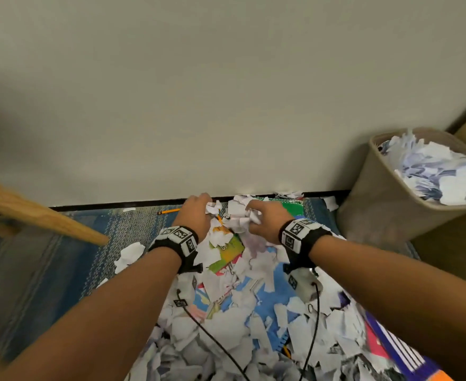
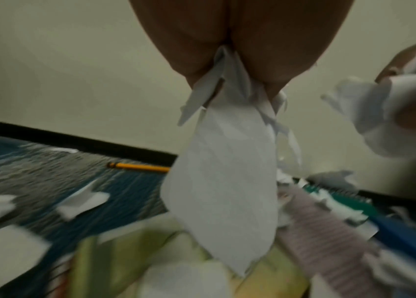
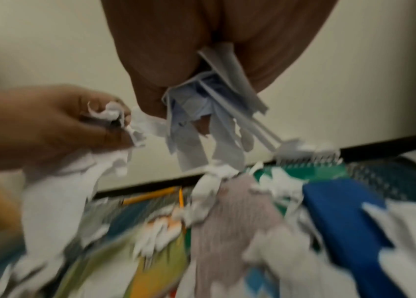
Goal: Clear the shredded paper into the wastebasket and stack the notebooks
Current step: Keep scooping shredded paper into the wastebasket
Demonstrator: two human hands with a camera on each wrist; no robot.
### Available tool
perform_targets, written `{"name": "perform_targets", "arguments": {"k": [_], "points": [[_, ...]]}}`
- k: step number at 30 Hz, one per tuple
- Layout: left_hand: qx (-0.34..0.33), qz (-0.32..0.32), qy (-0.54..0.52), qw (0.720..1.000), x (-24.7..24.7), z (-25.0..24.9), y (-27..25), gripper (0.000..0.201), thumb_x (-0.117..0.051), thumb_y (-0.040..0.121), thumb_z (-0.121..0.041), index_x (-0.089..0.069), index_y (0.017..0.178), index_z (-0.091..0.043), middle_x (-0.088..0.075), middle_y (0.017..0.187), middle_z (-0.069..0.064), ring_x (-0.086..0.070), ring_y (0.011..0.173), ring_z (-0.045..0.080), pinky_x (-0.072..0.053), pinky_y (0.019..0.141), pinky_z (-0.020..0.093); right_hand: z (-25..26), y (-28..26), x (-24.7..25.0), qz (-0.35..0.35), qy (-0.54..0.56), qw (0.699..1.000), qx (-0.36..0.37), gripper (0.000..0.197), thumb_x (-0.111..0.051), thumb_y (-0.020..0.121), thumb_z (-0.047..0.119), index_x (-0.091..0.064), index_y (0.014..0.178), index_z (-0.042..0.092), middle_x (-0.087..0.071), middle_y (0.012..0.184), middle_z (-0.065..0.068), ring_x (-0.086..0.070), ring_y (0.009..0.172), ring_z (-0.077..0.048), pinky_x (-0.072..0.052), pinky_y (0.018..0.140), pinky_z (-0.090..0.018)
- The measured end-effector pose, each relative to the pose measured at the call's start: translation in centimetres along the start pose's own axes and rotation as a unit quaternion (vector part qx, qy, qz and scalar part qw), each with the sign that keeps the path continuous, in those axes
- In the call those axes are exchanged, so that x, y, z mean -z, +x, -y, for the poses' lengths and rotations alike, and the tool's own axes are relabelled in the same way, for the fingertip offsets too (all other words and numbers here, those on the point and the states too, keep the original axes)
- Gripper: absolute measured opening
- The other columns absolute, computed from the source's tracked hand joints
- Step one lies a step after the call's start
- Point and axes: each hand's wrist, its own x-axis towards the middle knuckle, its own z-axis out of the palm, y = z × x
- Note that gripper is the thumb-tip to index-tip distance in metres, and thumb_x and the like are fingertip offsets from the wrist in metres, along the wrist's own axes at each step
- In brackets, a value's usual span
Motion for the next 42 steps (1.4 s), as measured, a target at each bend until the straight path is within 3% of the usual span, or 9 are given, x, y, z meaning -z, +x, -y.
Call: {"name": "perform_targets", "arguments": {"k": [6, 8, 11, 19, 22, 30, 35, 39, 42], "points": [[-0.076, -0.071, -0.049, 0.993, 1.2, -8.8, 3.1, 0.025, -0.049, 0.090, -0.005, -0.055, 0.114, -0.011, -0.053, 0.107, 0.016, -0.053, 0.096, 0.033, -0.039, 0.076, 0.032, -1.2, -0.3, 10.2, -0.182, 0.095, 0.978, -0.021, 0.021, -0.068, 0.080, 0.017, -0.062, 0.097, 0.027, -0.060, 0.087, -0.001, -0.054, 0.064, -0.009, -0.036, 0.048, -0.011], [-0.097, -0.097, -0.082, 0.987, 1.4, -12.1, 4.1, 0.027, -0.049, 0.089, -0.004, -0.056, 0.114, -0.011, -0.054, 0.108, 0.016, -0.052, 0.097, 0.032, -0.035, 0.075, 0.028, -1.8, -0.9, 13.6, -0.241, 0.096, 0.966, -0.014, 0.020, -0.068, 0.079, 0.017, -0.059, 0.093, 0.030, -0.060, 0.087, -0.001, -0.054, 0.068, -0.017, -0.037, 0.052, -0.016], [-0.134, -0.133, -0.127, 0.974, 1.3, -17.7, 5.5, 0.029, -0.050, 0.085, 0.000, -0.058, 0.112, -0.009, -0.055, 0.107, 0.017, -0.053, 0.097, 0.032, -0.027, 0.071, 0.020, -4.0, -2.3, 18.4, -0.325, 0.080, 0.942, -0.018, 0.018, -0.067, 0.079, 0.016, -0.059, 0.092, 0.026, -0.059, 0.085, -0.002, -0.051, 0.069, -0.019, -0.030, 0.045, -0.005], [-0.225, -0.197, -0.257, 0.919, 0.1, -31.3, 6.3, 0.025, -0.052, 0.085, 0.002, -0.058, 0.107, -0.009, -0.054, 0.101, 0.011, -0.047, 0.082, 0.018, -0.027, 0.066, 0.014, -13.6, -6.7, 23.9, -0.424, 0.057, 0.892, -0.144, 0.022, -0.063, 0.084, 0.014, -0.061, 0.106, 0.015, -0.058, 0.090, -0.002, -0.054, 0.078, -0.022, -0.041, 0.063, -0.020], [-0.250, -0.192, -0.285, 0.905, -1.1, -35.0, 6.2, 0.026, -0.051, 0.084, 0.004, -0.057, 0.107, -0.008, -0.053, 0.101, 0.008, -0.045, 0.082, 0.015, -0.027, 0.065, 0.011, -16.6, -7.1, 23.4, -0.376, -0.005, 0.909, -0.183, 0.023, -0.062, 0.081, 0.012, -0.060, 0.104, 0.010, -0.062, 0.092, -0.009, -0.058, 0.085, -0.031, -0.047, 0.073, -0.032], [-0.296, -0.096, -0.260, 0.914, -7.2, -39.8, 6.4, 0.034, -0.052, 0.082, 0.003, -0.056, 0.111, -0.013, -0.050, 0.115, 0.006, -0.053, 0.095, 0.019, -0.036, 0.079, 0.016, -19.2, -7.9, 23.3, -0.188, -0.174, 0.943, -0.213, 0.036, -0.055, 0.087, 0.030, -0.054, 0.117, 0.011, -0.063, 0.112, -0.011, -0.060, 0.104, -0.032, -0.045, 0.088, -0.036], [-0.268, -0.015, 0.049, 0.962, -10.1, -40.6, 7.5, 0.042, -0.050, 0.086, -0.015, -0.049, 0.128, -0.019, -0.045, 0.133, 0.009, -0.041, 0.123, 0.031, -0.037, 0.101, 0.044, -19.0, -8.0, 22.4, -0.057, -0.213, 0.945, -0.243, 0.041, -0.050, 0.084, 0.038, -0.062, 0.117, 0.018, -0.065, 0.118, -0.010, -0.059, 0.106, -0.030, -0.047, 0.097, -0.043], [-0.236, 0.040, 0.215, 0.947, -10.7, -40.3, 7.9, 0.045, -0.039, 0.093, -0.028, -0.043, 0.136, -0.019, -0.042, 0.141, 0.009, -0.034, 0.132, 0.032, -0.026, 0.107, 0.049, -19.2, -7.6, 22.3, 0.004, -0.230, 0.941, -0.247, 0.037, -0.056, 0.091, 0.034, -0.061, 0.122, 0.016, -0.062, 0.127, -0.010, -0.054, 0.118, -0.028, -0.042, 0.102, -0.037], [-0.247, 0.062, 0.261, 0.931, -10.9, -39.7, 8.2, 0.040, -0.039, 0.093, -0.028, -0.051, 0.130, -0.018, -0.052, 0.134, 0.009, -0.046, 0.124, 0.029, -0.034, 0.100, 0.045, -19.2, -7.1, 21.9, 0.055, -0.223, 0.936, -0.267, 0.032, -0.055, 0.093, 0.032, -0.063, 0.119, 0.015, -0.062, 0.126, -0.008, -0.055, 0.118, -0.026, -0.041, 0.099, -0.036]]}}
